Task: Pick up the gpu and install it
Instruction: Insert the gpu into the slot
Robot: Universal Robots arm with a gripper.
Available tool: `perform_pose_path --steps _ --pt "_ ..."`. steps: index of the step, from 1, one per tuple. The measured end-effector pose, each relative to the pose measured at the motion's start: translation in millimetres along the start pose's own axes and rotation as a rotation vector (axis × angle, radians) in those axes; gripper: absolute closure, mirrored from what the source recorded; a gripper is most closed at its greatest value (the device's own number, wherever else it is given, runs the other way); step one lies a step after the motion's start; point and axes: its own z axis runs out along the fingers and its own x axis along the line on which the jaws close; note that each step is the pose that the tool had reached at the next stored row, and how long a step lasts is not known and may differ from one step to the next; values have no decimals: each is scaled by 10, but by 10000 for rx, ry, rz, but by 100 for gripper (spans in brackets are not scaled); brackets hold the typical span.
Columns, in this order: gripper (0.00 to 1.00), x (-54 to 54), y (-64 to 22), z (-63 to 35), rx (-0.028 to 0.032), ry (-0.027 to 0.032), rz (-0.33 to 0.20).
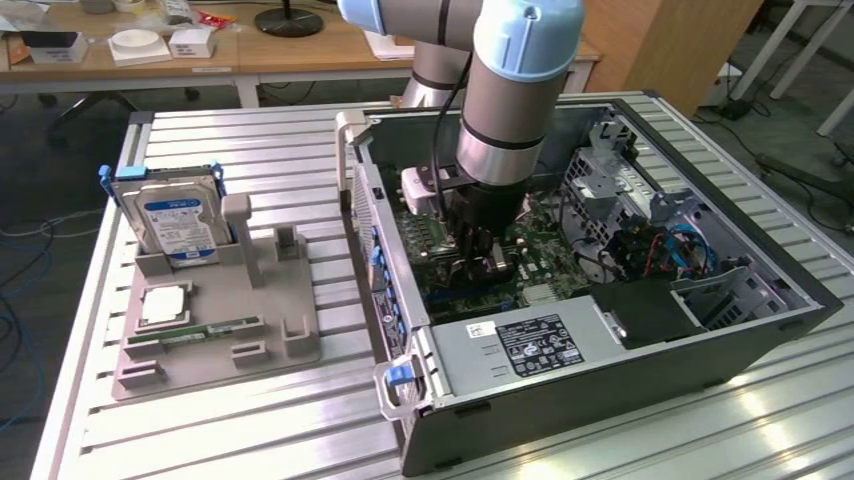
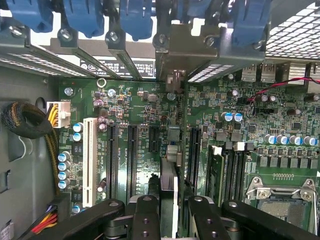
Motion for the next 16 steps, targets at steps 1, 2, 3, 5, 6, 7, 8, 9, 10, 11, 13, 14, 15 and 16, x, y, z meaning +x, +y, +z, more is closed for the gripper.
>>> perform_pose_path --steps 1,2,3,5,6,7,8,9,10,11,13,14,15,16 --pt "73 0 0 0 0 0 0" --pt "73 0 0 0 0 0 0" --pt "73 0 0 0 0 0 0" --pt "73 0 0 0 1 0 0" --pt "73 0 0 0 0 0 0" --pt "73 0 0 0 1 0 0" --pt "73 0 0 -2 0 0 0" --pt "73 -2 -1 -12 4 -6 0" --pt "73 -2 -2 -21 9 -14 1" --pt "73 -2 -2 -30 11 -18 1" --pt "73 -1 -1 -37 5 -8 1" --pt "73 -1 -1 -41 1 -2 1" --pt "73 -1 -1 -41 1 -1 1" --pt "73 -1 -1 -41 1 -1 1"
